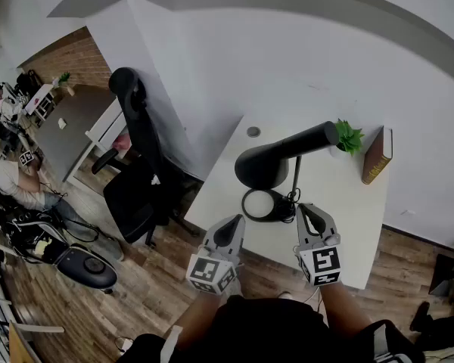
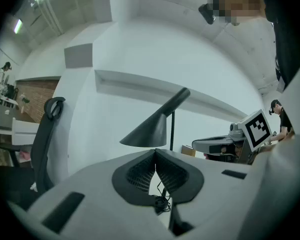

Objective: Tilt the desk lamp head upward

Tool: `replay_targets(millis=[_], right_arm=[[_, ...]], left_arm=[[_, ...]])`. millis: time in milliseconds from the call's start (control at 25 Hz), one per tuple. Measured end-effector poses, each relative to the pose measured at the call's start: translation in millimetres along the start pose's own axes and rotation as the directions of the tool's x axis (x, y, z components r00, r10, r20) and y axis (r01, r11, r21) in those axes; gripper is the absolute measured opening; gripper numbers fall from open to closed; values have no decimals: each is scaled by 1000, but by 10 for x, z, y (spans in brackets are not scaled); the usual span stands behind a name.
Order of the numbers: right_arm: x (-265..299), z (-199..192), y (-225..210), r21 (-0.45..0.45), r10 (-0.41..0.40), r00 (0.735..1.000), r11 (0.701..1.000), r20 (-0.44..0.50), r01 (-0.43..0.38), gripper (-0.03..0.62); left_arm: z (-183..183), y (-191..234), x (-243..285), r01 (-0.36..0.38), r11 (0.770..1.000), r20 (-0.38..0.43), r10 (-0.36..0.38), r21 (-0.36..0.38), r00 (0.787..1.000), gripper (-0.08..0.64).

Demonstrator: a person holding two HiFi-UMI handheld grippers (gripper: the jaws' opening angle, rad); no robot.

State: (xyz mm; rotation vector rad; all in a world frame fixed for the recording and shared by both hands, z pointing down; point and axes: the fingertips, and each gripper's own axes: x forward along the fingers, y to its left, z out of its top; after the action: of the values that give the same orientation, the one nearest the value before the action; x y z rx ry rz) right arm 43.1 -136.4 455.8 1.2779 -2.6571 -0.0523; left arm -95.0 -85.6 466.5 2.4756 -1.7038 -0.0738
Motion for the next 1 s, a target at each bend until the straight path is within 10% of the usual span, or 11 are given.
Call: replay_targets(millis=[720,1000], right_arm=[[199,-26,-71,-2,-36,999,999,-20,36,0],[311,-77,-177,57,-35,999,998,-17,36,2]], left_arm=[[25,229,194,-4,999,-15,3,-42,1000,6],[21,363,332,25,985,3,-25,-170,1000,6]])
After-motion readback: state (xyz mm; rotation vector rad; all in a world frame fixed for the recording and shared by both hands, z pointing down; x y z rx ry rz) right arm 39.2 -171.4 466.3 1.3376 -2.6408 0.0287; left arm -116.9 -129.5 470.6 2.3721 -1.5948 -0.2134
